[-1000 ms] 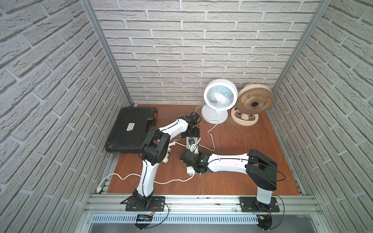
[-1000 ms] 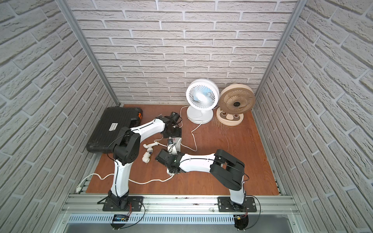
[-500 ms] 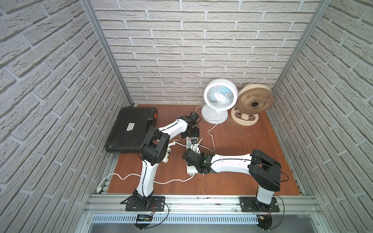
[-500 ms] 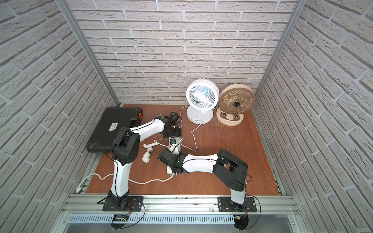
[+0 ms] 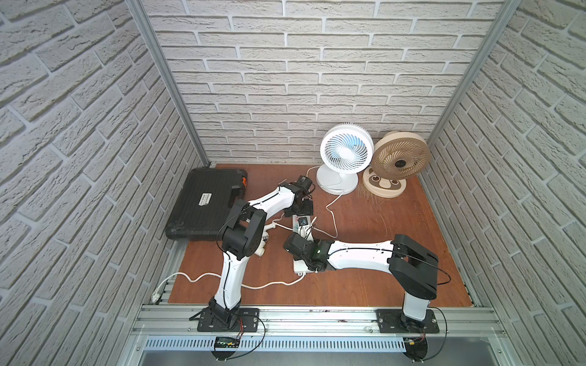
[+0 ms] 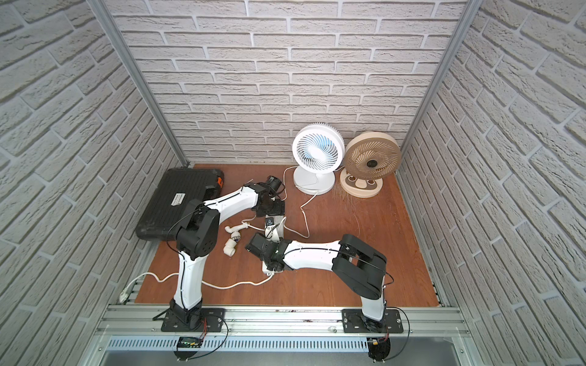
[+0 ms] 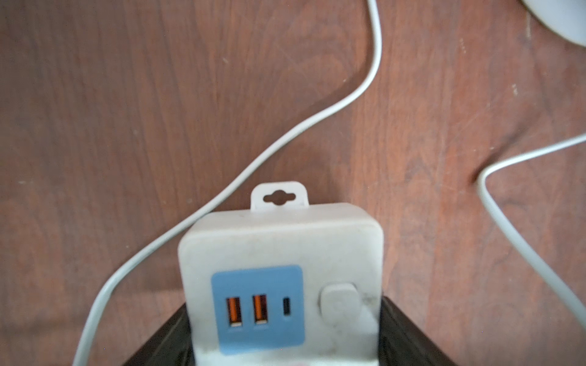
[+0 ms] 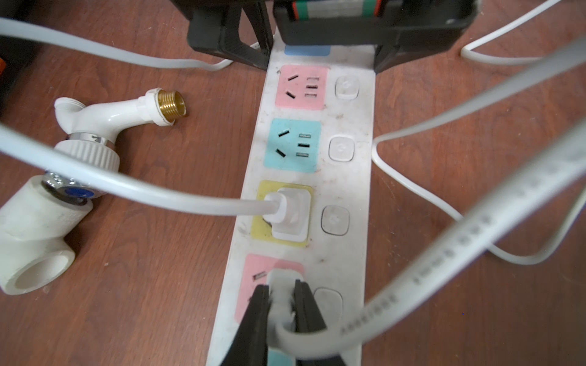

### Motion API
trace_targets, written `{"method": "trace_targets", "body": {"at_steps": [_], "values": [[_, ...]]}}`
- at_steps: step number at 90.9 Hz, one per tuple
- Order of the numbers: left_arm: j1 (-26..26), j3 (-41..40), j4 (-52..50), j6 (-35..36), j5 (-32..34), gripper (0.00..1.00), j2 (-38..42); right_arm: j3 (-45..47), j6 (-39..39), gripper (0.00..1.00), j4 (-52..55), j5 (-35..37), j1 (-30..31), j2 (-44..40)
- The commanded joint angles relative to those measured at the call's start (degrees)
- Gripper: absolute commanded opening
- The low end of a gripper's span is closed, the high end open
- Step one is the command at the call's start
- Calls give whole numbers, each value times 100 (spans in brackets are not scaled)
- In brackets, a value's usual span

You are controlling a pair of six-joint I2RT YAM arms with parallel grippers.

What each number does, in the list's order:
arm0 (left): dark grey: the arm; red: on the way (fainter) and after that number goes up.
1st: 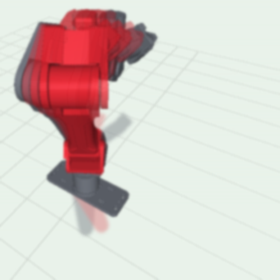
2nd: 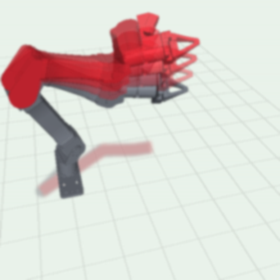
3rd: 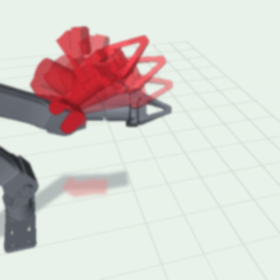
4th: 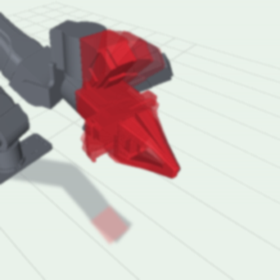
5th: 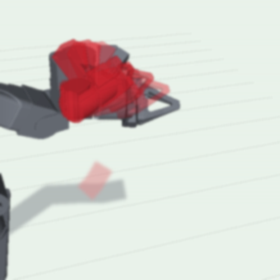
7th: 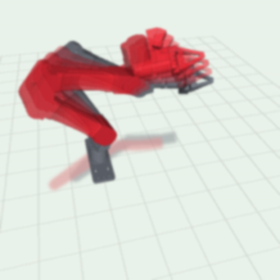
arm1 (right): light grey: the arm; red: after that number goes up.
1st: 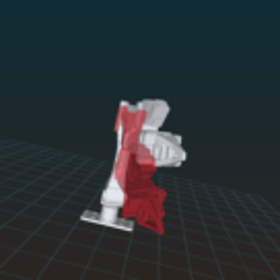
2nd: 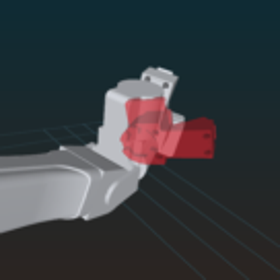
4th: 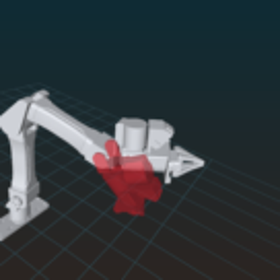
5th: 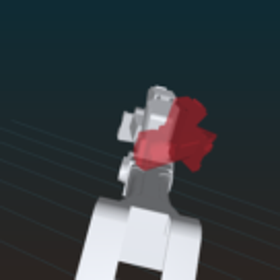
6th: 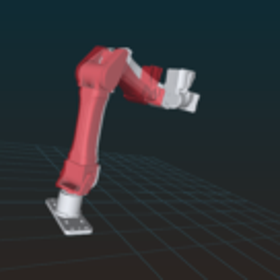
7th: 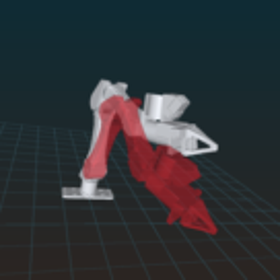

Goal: Unplug the desk fan from the power strip
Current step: Remove the plug from the socket.

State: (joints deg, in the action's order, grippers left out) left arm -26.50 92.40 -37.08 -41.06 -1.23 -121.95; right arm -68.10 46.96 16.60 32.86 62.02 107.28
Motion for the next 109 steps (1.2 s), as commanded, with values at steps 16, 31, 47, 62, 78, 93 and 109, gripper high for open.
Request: {"method": "trace_targets", "body": {"at_steps": [16,31,47,62,78,93,109], "values": [[98,-326,-515,-65,-97,0,-360,-276,-179,3,269,289,109,108],[98,-315,-529,-51,-96,0,-356,-178,-157,2,178,276,93,51],[97,-294,-550,-40,-89,0,-354,110,4,3,-79,-14,-31,-97],[106,-310,-563,-35,-66,0,-332,409,172,3,-258,-156,-146,-279],[107,-304,-573,-34,-65,0,-333,613,301,3,-416,-315,-245,-383],[112,-310,-571,-34,-61,0,-321,692,340,3,-473,-359,-269,-405],[108,-337,-544,-51,-78,0,-321,571,276,3,-331,-341,-264,-342]]}}
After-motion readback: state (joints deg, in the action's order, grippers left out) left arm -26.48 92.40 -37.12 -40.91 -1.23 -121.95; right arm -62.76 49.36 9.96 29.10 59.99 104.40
